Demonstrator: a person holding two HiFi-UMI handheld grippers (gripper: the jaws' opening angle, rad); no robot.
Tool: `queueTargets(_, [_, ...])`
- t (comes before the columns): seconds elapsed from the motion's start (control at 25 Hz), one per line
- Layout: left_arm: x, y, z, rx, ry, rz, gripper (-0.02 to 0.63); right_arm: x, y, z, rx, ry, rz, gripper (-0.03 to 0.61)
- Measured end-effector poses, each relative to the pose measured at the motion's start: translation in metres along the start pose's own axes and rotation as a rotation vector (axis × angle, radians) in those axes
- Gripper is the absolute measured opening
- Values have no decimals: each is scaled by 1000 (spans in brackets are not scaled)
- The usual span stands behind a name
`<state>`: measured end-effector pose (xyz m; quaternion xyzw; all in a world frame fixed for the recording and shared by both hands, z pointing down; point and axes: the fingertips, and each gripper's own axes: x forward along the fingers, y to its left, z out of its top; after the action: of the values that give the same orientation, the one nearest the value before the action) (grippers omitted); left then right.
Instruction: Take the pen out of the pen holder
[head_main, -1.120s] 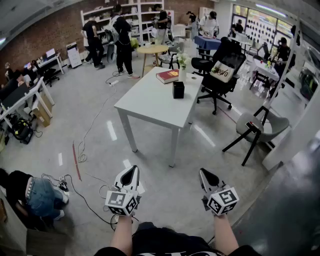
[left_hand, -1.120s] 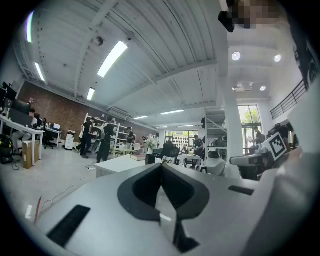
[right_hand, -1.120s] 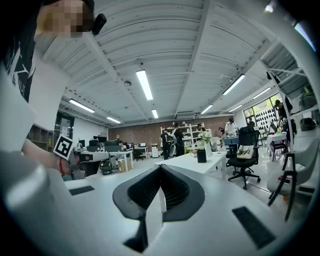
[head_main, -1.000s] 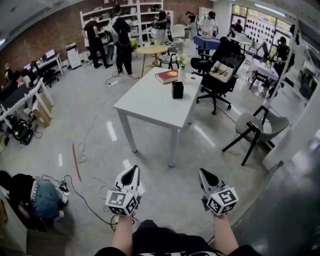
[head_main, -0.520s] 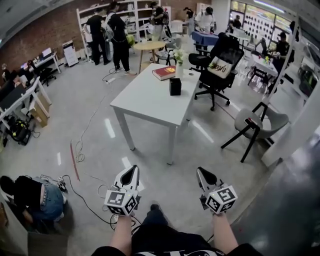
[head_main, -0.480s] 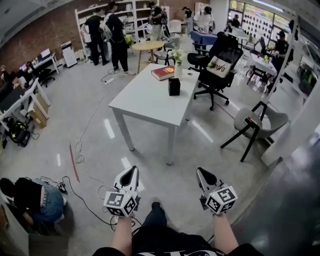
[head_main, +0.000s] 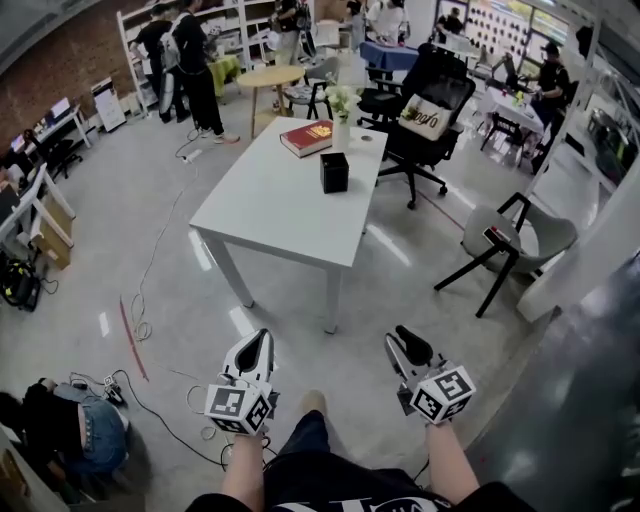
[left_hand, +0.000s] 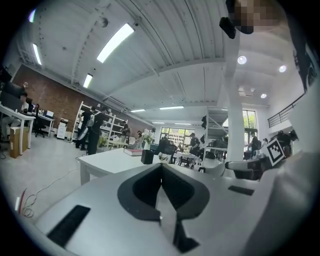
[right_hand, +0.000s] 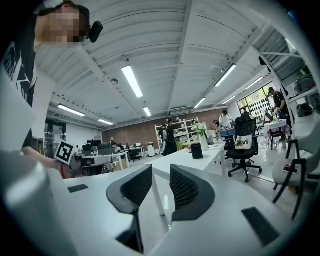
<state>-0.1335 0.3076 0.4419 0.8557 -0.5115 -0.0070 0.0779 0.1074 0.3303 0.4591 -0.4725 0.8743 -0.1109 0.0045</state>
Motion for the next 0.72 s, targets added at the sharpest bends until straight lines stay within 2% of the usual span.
queueTargets(0.36, [86, 51, 8, -18, 42, -72, -12, 84, -33, 15, 37, 26, -32, 121])
queueTargets(0.72, [158, 104, 17, -35, 31, -109, -12, 151, -61, 31, 23, 9, -73, 130])
